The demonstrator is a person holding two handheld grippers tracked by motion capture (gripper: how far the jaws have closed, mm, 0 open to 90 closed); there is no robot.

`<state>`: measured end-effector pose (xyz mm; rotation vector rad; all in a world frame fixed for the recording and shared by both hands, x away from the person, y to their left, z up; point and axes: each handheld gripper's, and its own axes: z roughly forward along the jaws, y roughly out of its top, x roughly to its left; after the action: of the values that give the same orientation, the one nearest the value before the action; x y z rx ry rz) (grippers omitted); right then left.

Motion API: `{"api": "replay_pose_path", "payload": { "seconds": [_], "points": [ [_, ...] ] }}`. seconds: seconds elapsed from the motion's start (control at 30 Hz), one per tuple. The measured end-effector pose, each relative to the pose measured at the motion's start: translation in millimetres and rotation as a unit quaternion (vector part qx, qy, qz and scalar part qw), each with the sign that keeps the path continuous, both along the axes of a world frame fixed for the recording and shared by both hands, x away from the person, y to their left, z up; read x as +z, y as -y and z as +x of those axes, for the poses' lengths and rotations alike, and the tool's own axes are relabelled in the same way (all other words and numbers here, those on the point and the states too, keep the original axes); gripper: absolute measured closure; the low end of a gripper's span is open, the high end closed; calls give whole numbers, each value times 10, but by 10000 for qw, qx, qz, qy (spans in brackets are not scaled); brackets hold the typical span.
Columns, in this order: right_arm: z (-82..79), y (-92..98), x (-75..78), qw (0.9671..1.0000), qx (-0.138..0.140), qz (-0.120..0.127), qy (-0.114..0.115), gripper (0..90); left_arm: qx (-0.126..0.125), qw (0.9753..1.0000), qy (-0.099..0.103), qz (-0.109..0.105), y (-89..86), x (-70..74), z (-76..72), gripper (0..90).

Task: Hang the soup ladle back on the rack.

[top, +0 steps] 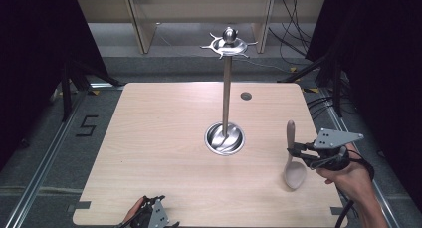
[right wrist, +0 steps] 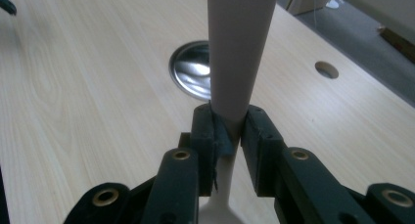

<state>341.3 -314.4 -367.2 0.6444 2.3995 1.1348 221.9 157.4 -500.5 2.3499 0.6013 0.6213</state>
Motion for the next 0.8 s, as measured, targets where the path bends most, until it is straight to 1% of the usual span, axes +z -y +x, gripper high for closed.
{"api": "replay_pose_path", "payload": {
  "seconds": [0.03, 0.07, 0.1, 0.13, 0.17, 0.2, 0.23, 0.27, 0.3, 0.33, 0.4, 0.43, 0.47, 0.5, 0.57, 0.6, 0.63, 0.67, 0.7, 0.73, 0.8],
  "points": [
    [3, -10, 19, 10000, -45, 50, 62, 768, -4, 10000, -9, -2, -1, 0, 1, 149],
    [3, -10, 19, 10000, -45, 50, 62, 768, -4, 10000, -9, -2, -1, 0, 1, 149],
    [38, -40, 71, 9998, 51, 156, 98, 767, 2, 10000, -9, -1, -1, -3, 2, 149],
    [49, -49, 95, 9997, 76, 150, 153, 767, 2, 10000, -9, -1, -1, -3, 2, 149],
    [56, -71, 122, 9996, 43, 244, 141, 767, 3, 10000, -3, -3, -2, -1, 0, 149],
    [70, -94, 149, 9995, 57, 283, 129, 767, 3, 10000, -3, -3, -2, -1, 0, 149],
    [92, -113, 181, 9995, 92, 269, 160, 767, 2, 10000, 4, -6, -4, 3, 0, 149],
    [105, -145, 200, 9993, 87, 318, 154, 767, -6, 10000, -9, -21, -3, 1, 1, 149],
    [105, -145, 200, 9993, 87, 318, 154, 767, -6, 10000, -9, -21, -3, 1, 1, 149],
    [142, -207, 256, 9996, 128, 237, 102, 767, -14, 10000, -5, -7, 1, -10, 7, 149],
    [155, -230, 267, 9996, 98, 253, 119, 767, 6, 10000, -4, -28, -6, 3, -2, 149],
    [185, -266, 289, 9994, 130, 263, 169, 767, 16, 10000, 23, -8, -8, 5, -1, 149],
    [208, -290, 319, 9995, 147, 239, 148, 767, 13, 10000, 7, -23, -8, 5, -2, 149],
    [238, -340, 363, 9994, 143, 305, 78, 767, 5, 10000, 9, -19, -11, 9, -2, 149],
    [244, -355, 369, 9993, 160, 323, 91, 767, 6, 10000, 10, -20, -11, 8, -2, 149],
    [280, -386, 392, 9990, 167, 377, 155, 767, 5, 10000, 7, -19, -11, 8, -3, 149],
    [324, -429, 434, 9989, 211, 399, 81, 767, 1, 10000, 3, -20, -9, 8, -5, 149],
    [333, -456, 438, 9987, 112, 493, 108, 767, 1, 10000, 3, -20, -9, 8, -5, 149],
    [351, -489, 466, 9988, 123, 463, 57, 767, -2, 10000, 0, -26, -9, 8, -5, 149],
    [374, -507, 483, 9988, 127, 464, 120, 767, -2, 10000, 0, -26, -9, 8, -5, 149],
    [400, -557, 542, 9989, 133, 438, 74, 767, -1, 10000, -2, -28, -11, 7, -5, 149]
  ]
}}
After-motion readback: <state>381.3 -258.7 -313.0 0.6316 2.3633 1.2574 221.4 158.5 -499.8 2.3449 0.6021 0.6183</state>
